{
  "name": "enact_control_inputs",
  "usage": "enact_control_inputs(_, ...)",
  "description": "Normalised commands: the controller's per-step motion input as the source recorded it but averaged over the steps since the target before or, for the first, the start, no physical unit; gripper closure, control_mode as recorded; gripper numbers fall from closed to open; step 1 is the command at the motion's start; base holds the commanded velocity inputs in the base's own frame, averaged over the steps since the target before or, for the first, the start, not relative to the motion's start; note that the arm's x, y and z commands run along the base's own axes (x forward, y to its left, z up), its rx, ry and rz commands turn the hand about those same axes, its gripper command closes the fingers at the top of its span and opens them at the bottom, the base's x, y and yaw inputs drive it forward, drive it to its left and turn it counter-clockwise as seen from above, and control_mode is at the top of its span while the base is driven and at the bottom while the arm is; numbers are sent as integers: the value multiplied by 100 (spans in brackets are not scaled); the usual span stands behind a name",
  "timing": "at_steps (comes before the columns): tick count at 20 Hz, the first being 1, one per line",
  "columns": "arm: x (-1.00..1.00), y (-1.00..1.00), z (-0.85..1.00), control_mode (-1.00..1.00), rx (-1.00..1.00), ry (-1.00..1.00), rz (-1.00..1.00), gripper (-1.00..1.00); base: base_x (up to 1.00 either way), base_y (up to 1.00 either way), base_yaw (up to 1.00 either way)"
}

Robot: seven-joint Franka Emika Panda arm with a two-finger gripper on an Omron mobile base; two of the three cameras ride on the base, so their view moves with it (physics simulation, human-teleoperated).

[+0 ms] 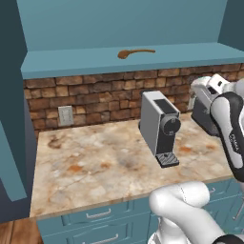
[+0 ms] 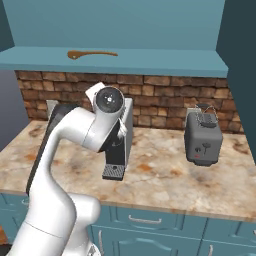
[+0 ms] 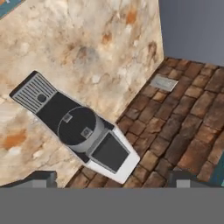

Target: Organize the utensils by type. Pick up the wooden spoons from the counter and place them in the open cabinet. Then pick up the metallic utensils from the counter and place them in the open drawer.

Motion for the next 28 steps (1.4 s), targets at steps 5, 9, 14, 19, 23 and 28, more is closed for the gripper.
enact_control_inputs(5,-85,36,-64,-100,-25,14,17,-100,0,0,0)
enact_control_inputs(9,-48,70,-51,-100,-36,20,19,-100,0,0,0)
enact_control_inputs(14,-13,39,-30,-100,-26,16,23,-100,0,0,0)
enact_control_inputs(19,0,0,-19,-100,-1,0,22,-100,0,0,0)
enact_control_inputs(23,0,5,-31,-100,-5,0,14,-100,0,0,0)
enact_control_inputs(28,-1,6,-36,-100,-14,0,2,-100,0,0,0)
